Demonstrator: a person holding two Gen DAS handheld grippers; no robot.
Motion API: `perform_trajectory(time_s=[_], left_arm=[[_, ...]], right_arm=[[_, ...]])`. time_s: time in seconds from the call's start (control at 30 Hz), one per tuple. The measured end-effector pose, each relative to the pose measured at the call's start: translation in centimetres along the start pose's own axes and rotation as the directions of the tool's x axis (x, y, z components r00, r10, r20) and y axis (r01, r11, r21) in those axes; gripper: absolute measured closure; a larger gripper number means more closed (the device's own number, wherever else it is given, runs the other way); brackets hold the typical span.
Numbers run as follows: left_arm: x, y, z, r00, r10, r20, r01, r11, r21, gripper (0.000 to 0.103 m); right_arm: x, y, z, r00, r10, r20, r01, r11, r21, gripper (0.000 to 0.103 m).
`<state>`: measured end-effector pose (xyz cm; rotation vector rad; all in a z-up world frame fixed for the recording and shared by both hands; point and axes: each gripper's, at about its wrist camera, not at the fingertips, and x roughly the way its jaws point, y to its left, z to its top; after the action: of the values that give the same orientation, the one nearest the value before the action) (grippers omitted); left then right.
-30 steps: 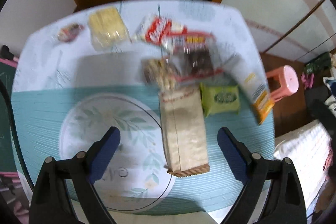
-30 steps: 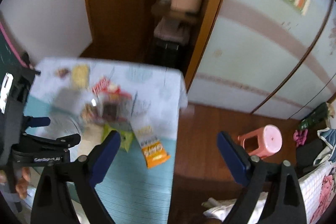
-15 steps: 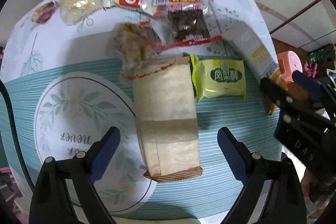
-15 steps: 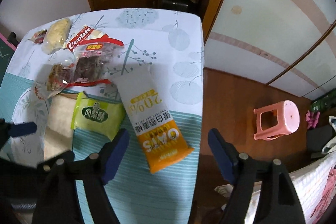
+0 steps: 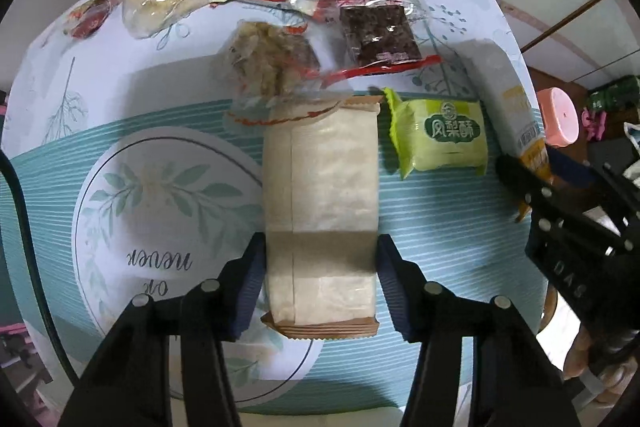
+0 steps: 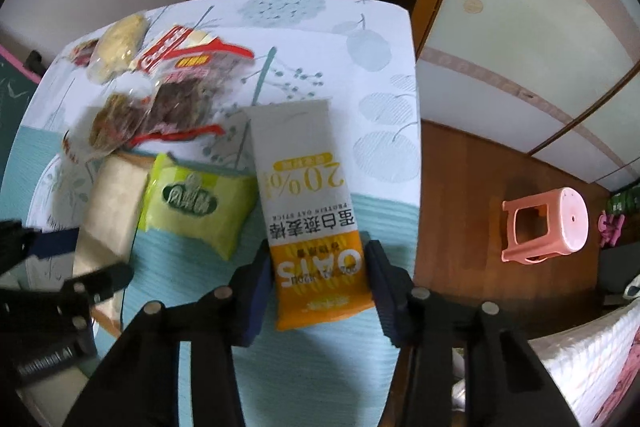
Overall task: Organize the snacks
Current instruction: 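Grasp the brown paper-wrapped bar with the left tool while the right tool grasps the OATS bar, then carry both bars to the white tray and open both tools inside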
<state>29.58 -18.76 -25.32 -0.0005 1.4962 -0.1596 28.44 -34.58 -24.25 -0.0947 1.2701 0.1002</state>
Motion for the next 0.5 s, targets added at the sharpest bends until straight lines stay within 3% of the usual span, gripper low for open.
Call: perform_trajectory(time_s=[0.3, 0.5], left_arm=[[-4.7, 4.7, -1.6, 0.994, -0.057, 0.092, 0.062, 0.996, -0.059, 0.051], [-12.9, 6.9, -3.9, 0.965, -0.132, 0.225, 0.142, 0.989, -0.031, 0.051]], right_arm=[[-3.2, 1.0, -2.3, 0.994, 0.061, 0.087, -0.068, 0.995, 0.079, 0.061], [-8.7, 3.0, -3.9, 0.972, 0.138, 0.189, -0.155, 0.985, 0.078, 0.061]])
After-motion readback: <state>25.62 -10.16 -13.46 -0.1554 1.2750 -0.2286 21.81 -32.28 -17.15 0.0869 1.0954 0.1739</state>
